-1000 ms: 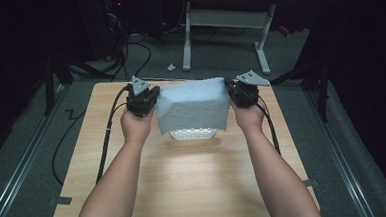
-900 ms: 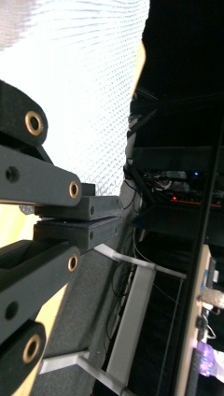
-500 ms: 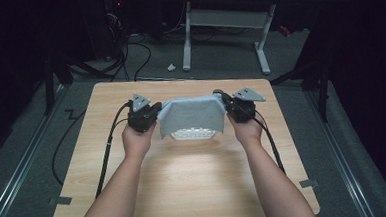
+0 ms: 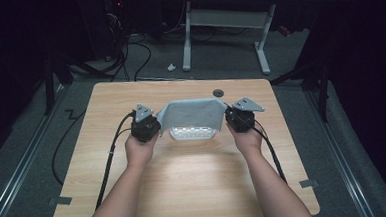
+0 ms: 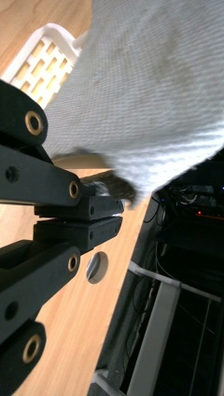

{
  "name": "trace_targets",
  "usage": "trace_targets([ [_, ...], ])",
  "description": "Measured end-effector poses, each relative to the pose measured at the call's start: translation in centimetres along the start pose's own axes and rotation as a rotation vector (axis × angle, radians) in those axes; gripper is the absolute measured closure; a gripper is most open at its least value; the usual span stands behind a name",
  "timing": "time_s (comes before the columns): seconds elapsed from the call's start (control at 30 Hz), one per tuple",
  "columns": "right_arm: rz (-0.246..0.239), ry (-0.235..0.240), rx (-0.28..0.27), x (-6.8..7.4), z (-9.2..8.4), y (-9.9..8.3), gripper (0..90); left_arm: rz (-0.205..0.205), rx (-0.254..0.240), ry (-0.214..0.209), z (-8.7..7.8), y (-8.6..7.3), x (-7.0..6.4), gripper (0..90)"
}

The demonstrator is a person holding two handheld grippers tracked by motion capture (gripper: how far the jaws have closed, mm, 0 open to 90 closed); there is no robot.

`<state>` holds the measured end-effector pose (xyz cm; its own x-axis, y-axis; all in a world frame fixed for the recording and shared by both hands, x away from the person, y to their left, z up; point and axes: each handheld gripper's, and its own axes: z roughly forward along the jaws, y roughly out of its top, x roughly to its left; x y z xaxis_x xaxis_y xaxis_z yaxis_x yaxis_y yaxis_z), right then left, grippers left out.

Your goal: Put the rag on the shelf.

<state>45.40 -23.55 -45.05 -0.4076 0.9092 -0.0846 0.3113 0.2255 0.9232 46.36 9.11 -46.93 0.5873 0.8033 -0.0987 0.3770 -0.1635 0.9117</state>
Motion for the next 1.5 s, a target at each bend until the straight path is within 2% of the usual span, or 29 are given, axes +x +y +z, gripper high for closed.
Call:
trace_targets([
  [0.3,-0.003,0.003,0.045,0.0,0.6,-1.6,89.5,-0.009,0.022,-0.015,0.4,-1.0,-0.2,88.8],
  [0.6,0.004,0.004,0.060,0.2,0.8,-2.7,89.4,-0.027,0.052,-0.034,0.9,-1.4,0.0,88.4],
  [0.73,-0.008,0.000,0.068,0.3,0.8,-3.0,89.3,-0.035,0.064,-0.042,1.1,-1.5,0.0,88.0],
  [0.83,-0.009,-0.005,0.068,0.3,0.7,-3.1,89.1,-0.048,0.064,-0.051,1.1,-1.6,0.1,84.6],
  [0.93,-0.007,-0.008,0.065,0.2,0.5,-3.0,82.9,-0.042,0.049,-0.025,0.9,-1.6,0.2,74.2],
  [1.03,-0.003,-0.013,0.059,-0.1,0.2,-2.9,79.7,-0.046,0.036,-0.008,0.5,-1.5,0.5,67.7],
  [1.23,0.011,-0.032,0.025,-0.9,-0.7,-2.5,79.5,-0.048,0.004,0.022,-0.6,-1.3,0.9,63.5],
  [1.43,0.030,-0.044,0.026,-1.5,-1.2,-2.7,79.4,-0.046,-0.004,0.030,-1.5,-1.1,1.4,61.1],
  [1.5,0.029,-0.050,0.034,-1.7,-1.4,-2.7,79.4,-0.042,-0.021,0.032,-2.2,-1.0,1.5,59.8],
])
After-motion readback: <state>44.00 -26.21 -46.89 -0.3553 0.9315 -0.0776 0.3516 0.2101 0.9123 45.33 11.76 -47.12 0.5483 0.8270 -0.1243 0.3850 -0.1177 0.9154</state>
